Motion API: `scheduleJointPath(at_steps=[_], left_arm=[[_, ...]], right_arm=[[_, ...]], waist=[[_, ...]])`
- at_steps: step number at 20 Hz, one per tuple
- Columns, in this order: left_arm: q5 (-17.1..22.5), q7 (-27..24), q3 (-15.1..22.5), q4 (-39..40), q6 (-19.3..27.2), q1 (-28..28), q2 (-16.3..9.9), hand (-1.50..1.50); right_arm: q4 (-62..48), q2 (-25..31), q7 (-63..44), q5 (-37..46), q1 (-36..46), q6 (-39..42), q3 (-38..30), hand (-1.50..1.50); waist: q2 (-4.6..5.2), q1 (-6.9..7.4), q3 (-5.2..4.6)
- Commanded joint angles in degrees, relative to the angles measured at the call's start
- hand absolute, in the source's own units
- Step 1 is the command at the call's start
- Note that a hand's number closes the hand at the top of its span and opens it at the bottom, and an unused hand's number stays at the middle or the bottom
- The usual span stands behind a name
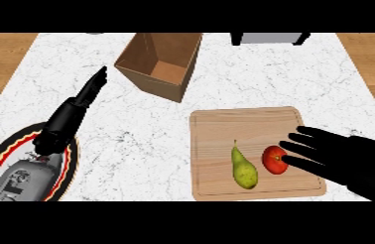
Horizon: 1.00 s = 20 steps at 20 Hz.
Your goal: Pick the tomato from the cutting board and place it in the cardboard box
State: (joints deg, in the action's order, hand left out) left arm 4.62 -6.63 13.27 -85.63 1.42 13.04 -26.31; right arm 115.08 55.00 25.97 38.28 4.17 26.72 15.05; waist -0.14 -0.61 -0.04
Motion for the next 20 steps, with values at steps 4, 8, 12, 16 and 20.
scheduleJointPath(at_steps=[4,8,12,16,20], left_arm=[[-2.09,1.83,-1.76,-3.42,-1.16,-0.44,1.51,0.0],[-2.4,-2.32,-4.39,0.24,-3.99,-1.59,2.59,0.0],[-2.36,3.17,-5.24,-4.74,-5.74,-1.25,2.31,0.0],[-3.94,5.51,-6.28,-0.29,-6.72,4.13,4.8,0.0],[-4.67,3.23,-7.42,-3.12,-7.54,-0.97,4.9,0.0]], right_arm=[[6.16,-5.88,-9.59,6.74,-0.69,7.74,4.4,-1.5],[3.81,-8.03,-6.81,11.52,-3.17,5.23,2.83,-1.5],[4.98,-10.7,-7.62,17.73,-6.66,1.6,4.68,-1.5],[2.47,-13.44,-6.18,19.44,-6.27,2.38,4.26,-1.5],[-7.24,-16.63,-3.49,25.23,-3.71,-2.99,5.87,-1.5]], waist=[[0.06,0.71,0.02],[0.13,0.51,0.03],[0.05,0.45,0.06],[0.12,0.3,0.05],[0.14,0.74,0.06]])
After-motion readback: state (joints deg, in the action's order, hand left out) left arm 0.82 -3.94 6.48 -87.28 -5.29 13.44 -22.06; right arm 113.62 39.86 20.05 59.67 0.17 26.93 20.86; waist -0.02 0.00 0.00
